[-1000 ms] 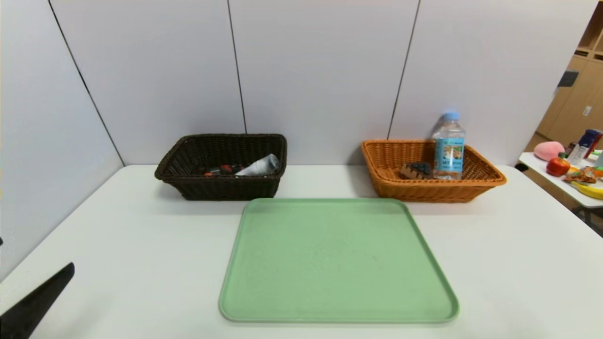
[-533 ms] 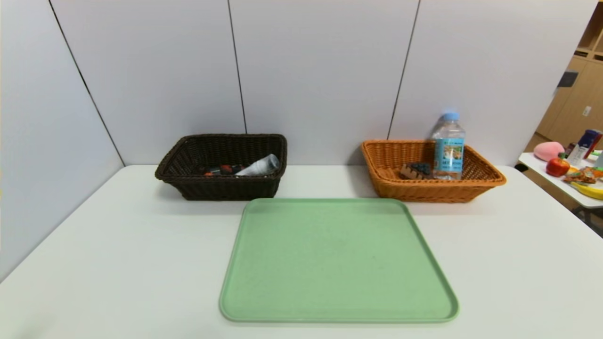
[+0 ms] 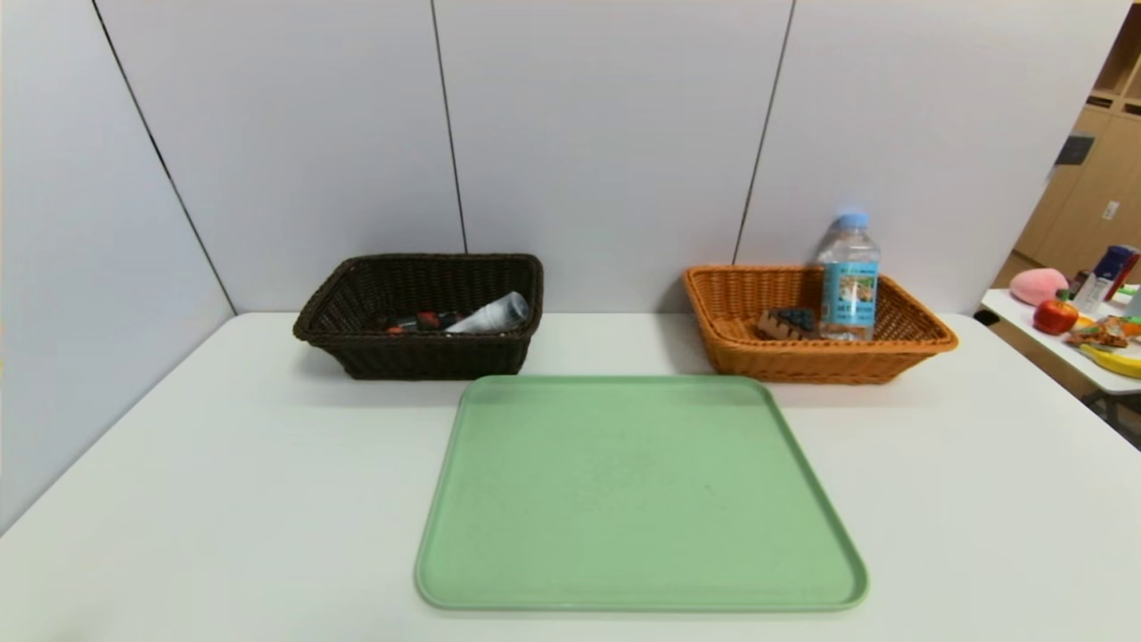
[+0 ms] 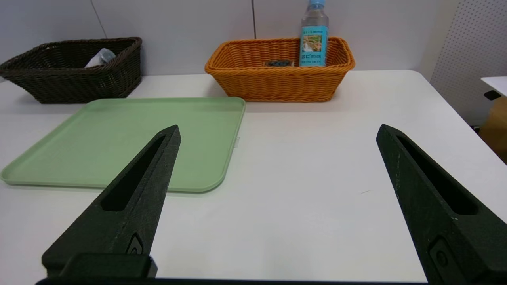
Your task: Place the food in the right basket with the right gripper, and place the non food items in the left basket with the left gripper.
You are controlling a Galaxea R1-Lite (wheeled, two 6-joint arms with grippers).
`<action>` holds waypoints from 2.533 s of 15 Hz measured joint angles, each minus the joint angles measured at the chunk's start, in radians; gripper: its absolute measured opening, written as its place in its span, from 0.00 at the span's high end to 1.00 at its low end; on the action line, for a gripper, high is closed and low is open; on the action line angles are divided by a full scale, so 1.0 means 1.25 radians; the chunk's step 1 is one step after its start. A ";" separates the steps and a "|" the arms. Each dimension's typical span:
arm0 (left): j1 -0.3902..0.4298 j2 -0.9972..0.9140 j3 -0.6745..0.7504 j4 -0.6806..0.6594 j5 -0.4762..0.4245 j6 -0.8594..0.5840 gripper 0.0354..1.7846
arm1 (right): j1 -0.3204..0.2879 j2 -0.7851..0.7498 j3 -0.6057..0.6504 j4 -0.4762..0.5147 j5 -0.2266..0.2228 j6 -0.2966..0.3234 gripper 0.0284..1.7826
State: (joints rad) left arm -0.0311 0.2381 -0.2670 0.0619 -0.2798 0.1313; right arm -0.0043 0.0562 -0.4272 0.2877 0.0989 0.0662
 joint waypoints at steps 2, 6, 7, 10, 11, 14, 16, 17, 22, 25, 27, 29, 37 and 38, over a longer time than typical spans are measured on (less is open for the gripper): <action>0.007 -0.041 0.018 0.007 -0.003 -0.005 0.06 | 0.000 -0.019 0.017 0.001 0.000 -0.016 0.04; 0.014 -0.149 0.061 0.041 0.003 -0.005 0.06 | 0.000 -0.040 0.053 -0.029 0.006 -0.061 0.04; 0.015 -0.164 0.066 0.021 0.006 -0.003 0.06 | 0.000 -0.042 0.065 -0.061 0.006 -0.074 0.04; 0.016 -0.185 0.085 -0.092 0.051 0.043 0.06 | 0.000 -0.046 0.124 -0.218 0.005 -0.118 0.04; 0.017 -0.187 0.091 -0.113 0.077 0.069 0.06 | 0.000 -0.046 0.154 -0.289 0.007 -0.143 0.04; 0.017 -0.190 0.102 -0.149 0.156 0.119 0.06 | 0.000 -0.046 0.212 -0.418 0.010 -0.210 0.04; 0.016 -0.191 0.136 -0.150 0.174 0.117 0.06 | 0.000 -0.046 0.248 -0.419 0.010 -0.209 0.04; 0.016 -0.191 0.159 -0.154 0.186 0.116 0.06 | 0.000 -0.046 0.267 -0.419 0.010 -0.209 0.04; 0.016 -0.191 0.212 -0.086 0.196 0.078 0.06 | 0.001 -0.046 0.336 -0.354 -0.004 -0.213 0.04; 0.016 -0.191 0.213 -0.043 0.188 0.066 0.06 | 0.001 -0.046 0.337 -0.218 -0.035 -0.202 0.04; 0.016 -0.190 0.213 -0.042 0.189 0.039 0.06 | 0.001 -0.046 0.330 -0.193 -0.040 -0.171 0.04; 0.016 -0.191 0.213 -0.042 0.202 -0.037 0.06 | 0.001 -0.046 0.328 -0.192 -0.060 -0.104 0.04; 0.018 -0.190 0.214 -0.050 0.223 -0.112 0.06 | 0.001 -0.045 0.330 -0.202 -0.085 -0.043 0.04; 0.018 -0.190 0.214 -0.050 0.223 -0.112 0.06 | 0.001 -0.045 0.330 -0.202 -0.085 -0.043 0.04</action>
State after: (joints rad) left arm -0.0091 0.0000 0.0000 0.0000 -0.0009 -0.0085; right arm -0.0032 -0.0004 -0.0143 0.0349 -0.0072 0.0128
